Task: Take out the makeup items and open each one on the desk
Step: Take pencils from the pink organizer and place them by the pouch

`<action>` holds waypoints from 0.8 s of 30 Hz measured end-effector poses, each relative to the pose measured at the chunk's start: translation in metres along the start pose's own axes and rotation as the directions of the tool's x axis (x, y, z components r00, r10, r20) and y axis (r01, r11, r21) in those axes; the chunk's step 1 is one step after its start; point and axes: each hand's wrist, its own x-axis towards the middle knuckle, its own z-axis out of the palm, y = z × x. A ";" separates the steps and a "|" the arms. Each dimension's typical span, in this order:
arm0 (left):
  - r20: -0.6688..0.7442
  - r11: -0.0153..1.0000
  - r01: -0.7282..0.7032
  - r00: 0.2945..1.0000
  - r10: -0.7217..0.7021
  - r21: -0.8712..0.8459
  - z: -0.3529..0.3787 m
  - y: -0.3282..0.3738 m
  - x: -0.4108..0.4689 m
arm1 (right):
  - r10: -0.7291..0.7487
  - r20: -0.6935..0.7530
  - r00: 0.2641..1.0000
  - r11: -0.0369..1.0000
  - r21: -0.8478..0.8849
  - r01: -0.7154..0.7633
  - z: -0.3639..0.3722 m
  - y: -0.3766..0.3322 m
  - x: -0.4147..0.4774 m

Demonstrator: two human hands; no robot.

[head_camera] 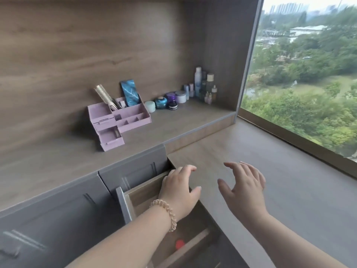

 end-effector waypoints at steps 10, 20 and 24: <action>-0.145 0.987 0.091 0.987 -0.071 0.135 -0.042 -0.148 0.074 | -0.211 0.002 0.978 0.976 0.050 0.210 0.155 -0.118 0.085; -0.456 0.886 0.188 0.890 0.029 0.424 -0.119 -0.293 0.201 | -0.315 -0.129 0.940 0.930 0.154 0.333 0.298 -0.217 0.203; -0.370 0.821 0.233 0.929 -0.028 0.522 -0.137 -0.326 0.240 | -0.338 -0.113 0.934 0.924 0.151 0.353 0.327 -0.245 0.256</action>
